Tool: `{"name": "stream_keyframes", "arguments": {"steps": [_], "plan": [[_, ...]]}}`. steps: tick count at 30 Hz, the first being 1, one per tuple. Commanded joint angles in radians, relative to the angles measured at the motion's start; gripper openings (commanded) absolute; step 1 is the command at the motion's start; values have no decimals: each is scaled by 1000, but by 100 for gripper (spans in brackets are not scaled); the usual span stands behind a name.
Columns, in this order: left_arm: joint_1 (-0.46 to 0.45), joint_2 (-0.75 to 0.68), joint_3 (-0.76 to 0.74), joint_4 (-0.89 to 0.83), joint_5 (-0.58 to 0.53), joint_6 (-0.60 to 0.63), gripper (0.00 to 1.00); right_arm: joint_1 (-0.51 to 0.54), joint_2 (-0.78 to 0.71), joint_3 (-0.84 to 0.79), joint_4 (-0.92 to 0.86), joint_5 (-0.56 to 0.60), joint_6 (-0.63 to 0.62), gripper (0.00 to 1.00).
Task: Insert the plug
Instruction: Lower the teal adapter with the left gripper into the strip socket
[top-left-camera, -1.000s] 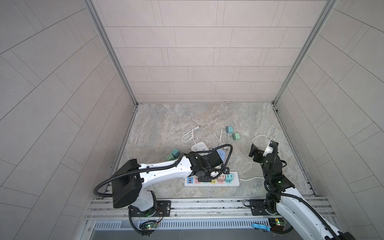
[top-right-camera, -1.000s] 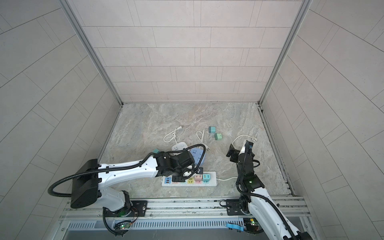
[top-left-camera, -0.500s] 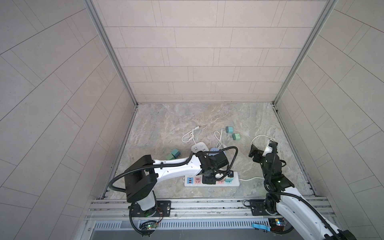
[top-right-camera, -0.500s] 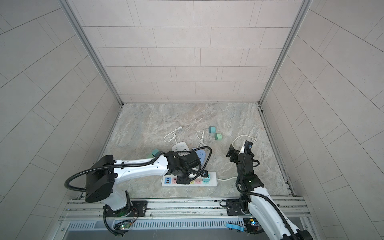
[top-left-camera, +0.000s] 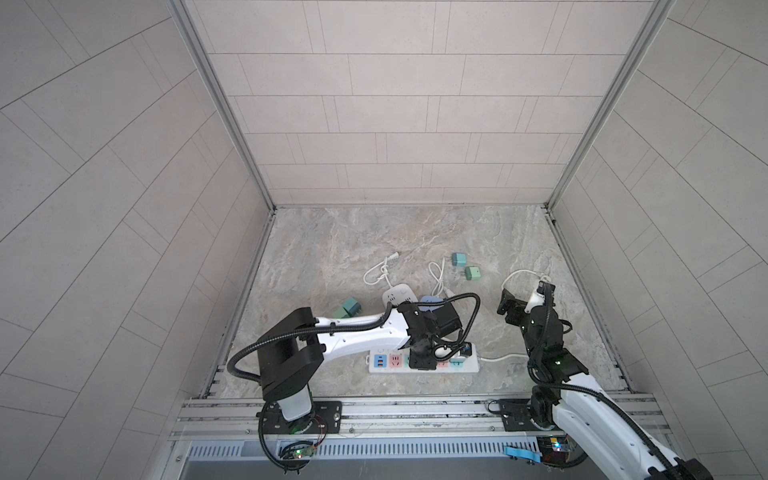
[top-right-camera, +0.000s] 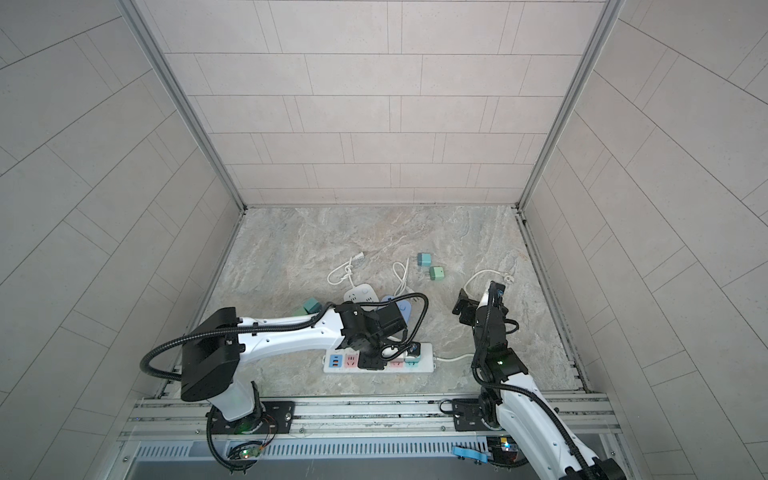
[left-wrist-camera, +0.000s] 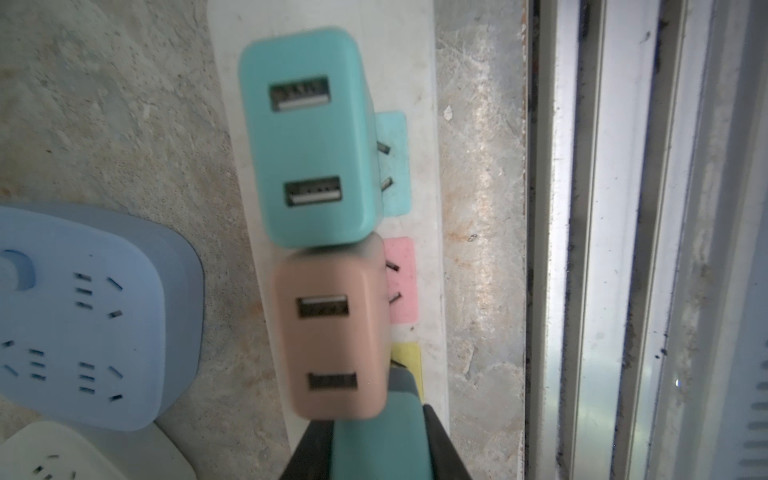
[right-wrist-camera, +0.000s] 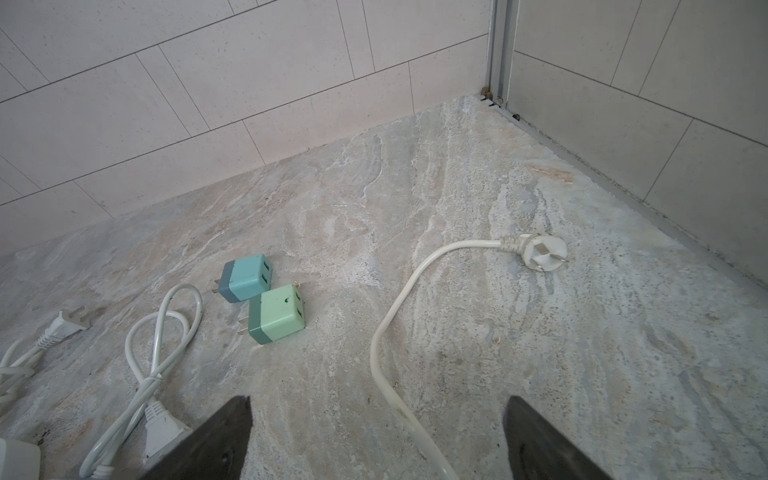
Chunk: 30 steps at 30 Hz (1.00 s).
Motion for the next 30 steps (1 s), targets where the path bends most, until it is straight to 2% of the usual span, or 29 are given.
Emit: {"name": "stream_keyframes", "arguments": {"steps": [1, 14, 30], "plan": [[-6, 58, 19, -26, -16, 0, 0, -1, -1, 28, 14, 4, -1, 96], [-5, 89, 30, -68, -87, -14, 0, -1, -3, 27, 15, 5, 0, 97], [-6, 161, 16, -32, 10, -2, 0, -1, -10, 24, 10, 8, 0, 97]]}}
